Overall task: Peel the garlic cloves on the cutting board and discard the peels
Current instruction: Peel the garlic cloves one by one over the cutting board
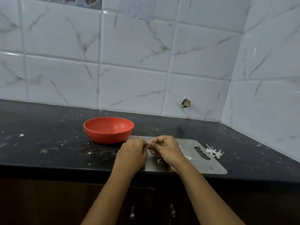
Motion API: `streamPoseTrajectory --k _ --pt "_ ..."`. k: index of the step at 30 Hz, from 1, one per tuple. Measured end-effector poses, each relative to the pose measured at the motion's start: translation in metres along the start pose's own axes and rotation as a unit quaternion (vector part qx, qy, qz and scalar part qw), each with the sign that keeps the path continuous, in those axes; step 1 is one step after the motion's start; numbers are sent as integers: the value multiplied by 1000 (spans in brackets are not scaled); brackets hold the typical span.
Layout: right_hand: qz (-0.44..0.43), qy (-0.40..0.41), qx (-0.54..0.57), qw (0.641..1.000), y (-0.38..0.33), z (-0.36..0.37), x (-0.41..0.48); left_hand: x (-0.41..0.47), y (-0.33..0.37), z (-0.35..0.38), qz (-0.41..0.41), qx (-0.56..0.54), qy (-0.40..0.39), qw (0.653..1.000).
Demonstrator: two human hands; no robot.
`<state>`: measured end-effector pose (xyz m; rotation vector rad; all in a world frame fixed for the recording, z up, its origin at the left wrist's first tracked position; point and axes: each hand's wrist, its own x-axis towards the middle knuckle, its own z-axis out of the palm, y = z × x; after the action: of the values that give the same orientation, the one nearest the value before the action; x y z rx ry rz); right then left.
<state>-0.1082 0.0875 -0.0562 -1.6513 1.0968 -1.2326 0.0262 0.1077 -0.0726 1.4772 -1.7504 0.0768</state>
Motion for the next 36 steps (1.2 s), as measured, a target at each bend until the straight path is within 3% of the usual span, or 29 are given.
streamPoseTrajectory --k 5,12,17,36 --pt "-1 -22 14 1000 1 -1 -1 1 1 -5 7 -8 -3 1000" --pt "8 -45 38 998 -1 -5 -1 4 -3 -13 -17 -100 -38 994" --pt "-9 -17 44 999 -1 -6 -3 5 -4 -16 -13 -149 -61 987" --pt "-5 -57 -16 998 1 -5 -1 3 0 -18 5 -104 -51 993"
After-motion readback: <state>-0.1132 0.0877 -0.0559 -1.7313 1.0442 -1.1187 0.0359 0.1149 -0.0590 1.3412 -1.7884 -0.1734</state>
